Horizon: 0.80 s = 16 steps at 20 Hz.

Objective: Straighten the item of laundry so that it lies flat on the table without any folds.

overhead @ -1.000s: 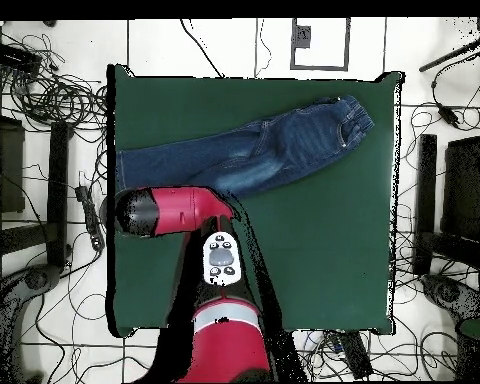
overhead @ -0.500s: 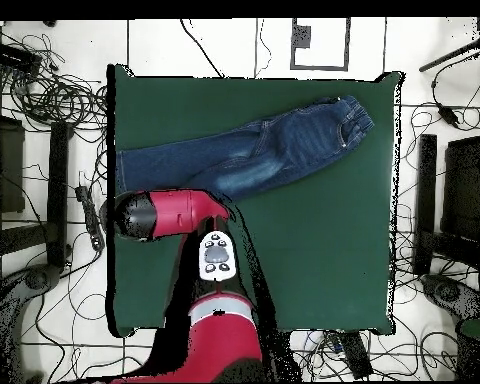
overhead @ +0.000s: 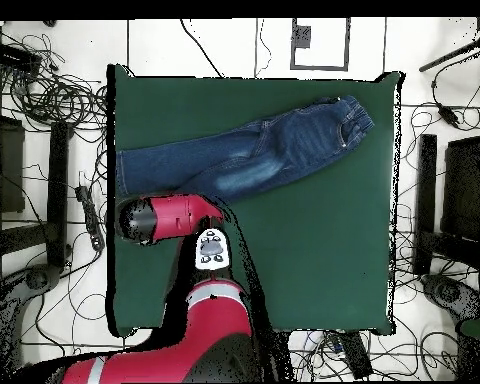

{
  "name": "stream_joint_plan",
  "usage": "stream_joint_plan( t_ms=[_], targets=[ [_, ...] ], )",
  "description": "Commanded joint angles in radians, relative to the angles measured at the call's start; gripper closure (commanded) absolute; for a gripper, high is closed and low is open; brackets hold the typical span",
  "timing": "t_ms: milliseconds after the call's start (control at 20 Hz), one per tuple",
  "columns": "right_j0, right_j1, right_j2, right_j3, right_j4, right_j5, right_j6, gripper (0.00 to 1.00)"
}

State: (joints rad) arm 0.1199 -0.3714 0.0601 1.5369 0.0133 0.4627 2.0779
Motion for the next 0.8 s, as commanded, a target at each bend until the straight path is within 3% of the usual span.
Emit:
stream_joint_plan(
  t_ms=[50, 300, 350, 800],
  targets=[
    [0.039, 0.06, 0.044, -0.022, 0.014, -0.073, 0.14, 0.0],
    [0.041, 0.063, 0.042, -0.014, 0.009, -0.081, 0.14, 0.0],
    [0.043, 0.065, 0.039, -0.016, 0.008, -0.075, 0.139, 1.0],
    [0.049, 0.078, 0.035, -0.043, 0.01, -0.038, 0.125, 1.0]
  ],
)
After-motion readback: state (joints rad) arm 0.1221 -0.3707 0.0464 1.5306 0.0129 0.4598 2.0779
